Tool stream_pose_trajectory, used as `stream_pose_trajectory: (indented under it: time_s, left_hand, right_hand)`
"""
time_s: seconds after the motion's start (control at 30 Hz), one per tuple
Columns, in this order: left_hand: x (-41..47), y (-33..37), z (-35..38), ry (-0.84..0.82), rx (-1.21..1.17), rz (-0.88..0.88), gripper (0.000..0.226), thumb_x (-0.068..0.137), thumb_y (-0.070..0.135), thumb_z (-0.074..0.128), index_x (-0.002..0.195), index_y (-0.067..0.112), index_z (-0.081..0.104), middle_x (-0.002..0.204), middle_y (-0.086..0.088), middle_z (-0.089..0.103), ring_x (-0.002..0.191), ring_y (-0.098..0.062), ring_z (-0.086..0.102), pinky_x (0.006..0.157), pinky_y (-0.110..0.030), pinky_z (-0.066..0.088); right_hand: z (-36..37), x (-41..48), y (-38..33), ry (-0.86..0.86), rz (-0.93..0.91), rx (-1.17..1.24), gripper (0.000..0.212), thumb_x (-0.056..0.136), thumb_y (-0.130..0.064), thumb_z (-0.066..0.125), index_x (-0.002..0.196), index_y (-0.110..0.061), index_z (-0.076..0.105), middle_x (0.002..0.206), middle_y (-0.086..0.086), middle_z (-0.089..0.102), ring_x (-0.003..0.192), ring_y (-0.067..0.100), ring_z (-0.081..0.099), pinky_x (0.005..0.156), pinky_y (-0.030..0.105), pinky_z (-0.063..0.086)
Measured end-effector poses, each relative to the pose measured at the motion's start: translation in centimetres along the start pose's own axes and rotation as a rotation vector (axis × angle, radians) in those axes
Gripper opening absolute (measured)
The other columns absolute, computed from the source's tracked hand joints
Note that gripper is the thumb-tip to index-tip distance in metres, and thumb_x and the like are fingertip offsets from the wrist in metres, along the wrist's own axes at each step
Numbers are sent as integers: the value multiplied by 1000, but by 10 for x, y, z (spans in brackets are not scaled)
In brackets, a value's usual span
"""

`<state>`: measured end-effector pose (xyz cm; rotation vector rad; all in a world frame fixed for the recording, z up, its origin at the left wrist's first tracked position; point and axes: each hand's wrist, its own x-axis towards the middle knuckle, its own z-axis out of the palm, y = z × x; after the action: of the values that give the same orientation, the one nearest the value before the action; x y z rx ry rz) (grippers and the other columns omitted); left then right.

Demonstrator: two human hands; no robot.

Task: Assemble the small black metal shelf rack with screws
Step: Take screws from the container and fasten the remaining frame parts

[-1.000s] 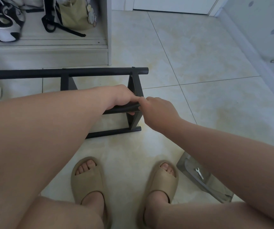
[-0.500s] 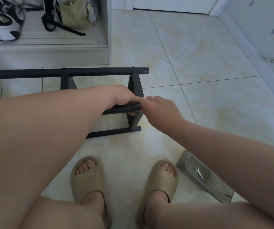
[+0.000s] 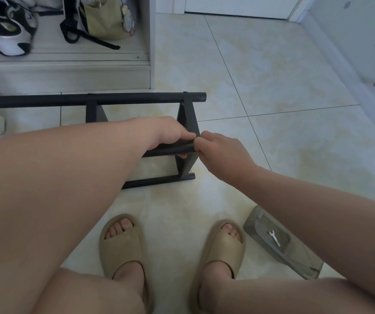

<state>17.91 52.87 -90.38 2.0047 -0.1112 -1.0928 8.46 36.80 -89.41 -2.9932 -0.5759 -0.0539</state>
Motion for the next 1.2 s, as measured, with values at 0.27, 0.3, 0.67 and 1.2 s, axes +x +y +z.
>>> stream_pose_trajectory:
  time_s: [0.27,0.3,0.67,1.2]
  left_hand:
    - [-2,1,1,-21,13,-8,32,94,43,63,100,15,77,93,-5,78,92,-18,75,102,-42,52]
    - [-2,1,1,-20,11,-8,32,94,43,63,100,15,77,93,-5,78,92,-17,75,102,-42,51]
    - [4,-1,0,-21,-5,-3,31,98,40,59,102,15,75,96,-6,78,97,-22,74,96,-40,54]
    - [-6,-4,5,-67,9,-5,30,98,39,59,102,14,75,100,-9,78,95,-23,75,95,-40,53]
  right_hand:
    - [5,0,-1,62,14,17,9,97,-10,62,95,-2,59,77,6,42,62,26,32,48,34,28]
    - [4,-1,-1,71,19,33,8,96,-10,62,95,-3,59,78,4,40,62,26,32,49,34,30]
    - [3,-3,1,82,11,7,19,78,8,73,77,-2,56,73,12,50,54,27,28,42,28,28]
    - [-2,-17,4,63,-98,-37,22,74,5,78,85,-8,64,79,6,56,53,28,39,39,25,30]
